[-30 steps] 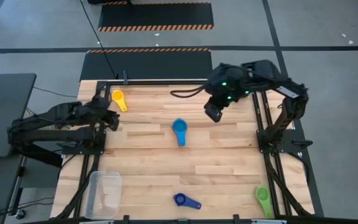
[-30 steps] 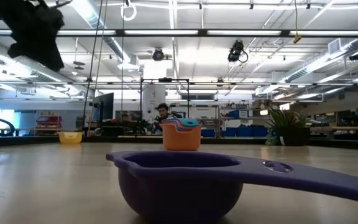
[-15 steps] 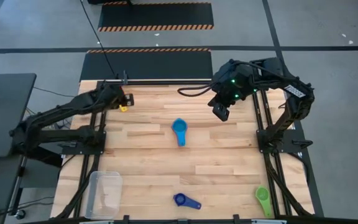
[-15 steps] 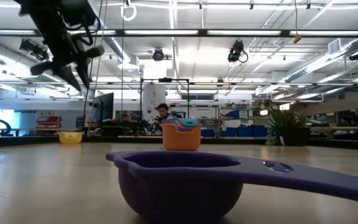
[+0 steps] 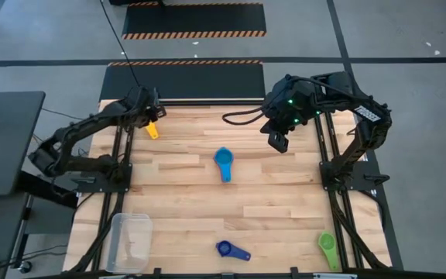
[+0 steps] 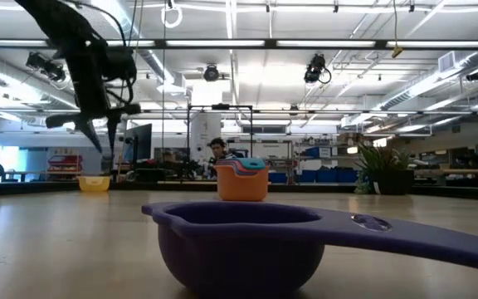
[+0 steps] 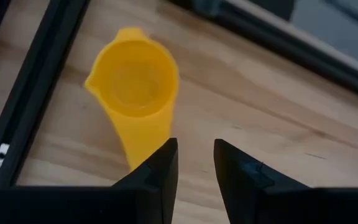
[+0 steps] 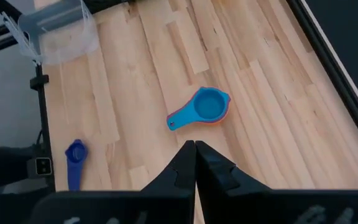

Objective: Nest measuring cups in basket
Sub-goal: Stack the yellow measuring cup on top of the blue measuring cup

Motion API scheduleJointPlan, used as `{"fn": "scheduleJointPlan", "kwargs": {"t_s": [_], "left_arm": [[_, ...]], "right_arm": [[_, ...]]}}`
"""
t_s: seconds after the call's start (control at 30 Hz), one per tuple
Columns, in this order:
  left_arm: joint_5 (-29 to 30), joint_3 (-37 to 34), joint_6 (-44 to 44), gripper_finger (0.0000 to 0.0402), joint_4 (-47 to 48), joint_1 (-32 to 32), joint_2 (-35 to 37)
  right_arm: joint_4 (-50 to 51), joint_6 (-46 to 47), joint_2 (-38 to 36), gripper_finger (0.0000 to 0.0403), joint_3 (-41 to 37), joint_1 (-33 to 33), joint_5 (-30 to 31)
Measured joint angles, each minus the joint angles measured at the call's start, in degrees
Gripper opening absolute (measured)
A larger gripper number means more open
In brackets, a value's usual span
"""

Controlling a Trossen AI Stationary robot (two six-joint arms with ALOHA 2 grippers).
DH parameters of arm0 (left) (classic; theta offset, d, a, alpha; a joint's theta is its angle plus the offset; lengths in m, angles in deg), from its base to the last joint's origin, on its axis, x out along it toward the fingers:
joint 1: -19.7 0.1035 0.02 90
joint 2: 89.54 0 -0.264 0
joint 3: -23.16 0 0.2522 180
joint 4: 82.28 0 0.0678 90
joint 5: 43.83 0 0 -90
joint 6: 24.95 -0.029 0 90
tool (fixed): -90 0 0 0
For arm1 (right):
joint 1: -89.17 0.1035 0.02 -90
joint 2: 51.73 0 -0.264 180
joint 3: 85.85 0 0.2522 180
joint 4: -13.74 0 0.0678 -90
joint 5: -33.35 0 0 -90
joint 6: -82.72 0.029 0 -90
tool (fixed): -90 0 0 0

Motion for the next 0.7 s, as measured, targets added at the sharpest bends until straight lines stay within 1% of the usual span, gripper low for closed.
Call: {"fn": "scheduleJointPlan", "kwargs": {"t_s": [0.2, 0.4, 0.5, 0.6, 0.7], "left_arm": [[-0.70, 0.00, -0.08, 0.0109, -1.88, 2.06, -6.03], [-0.58, 0.00, -2.04, 0.0109, -5.68, 3.41, -10.39], [0.54, 0.00, -2.16, 0.0109, -6.38, 4.07, -11.97], [2.57, 0.00, -1.26, 0.0109, -7.18, 3.75, -12.25], [3.20, 0.00, -1.16, 0.0109, -7.23, 3.66, -12.68]], "right_arm": [[0.00, -1.78, 0.00, 0.0011, 0.00, -0.01, -0.01], [0.00, -2.46, 0.00, 0.0011, 0.00, -0.01, -0.06], [0.00, -2.68, 0.00, 0.0011, 0.00, -0.01, -0.06], [0.00, -2.70, 0.02, 0.0011, 0.00, -0.01, -0.10], [0.00, -2.85, 0.02, 0.0011, 0.00, -0.01, -0.10]]}}
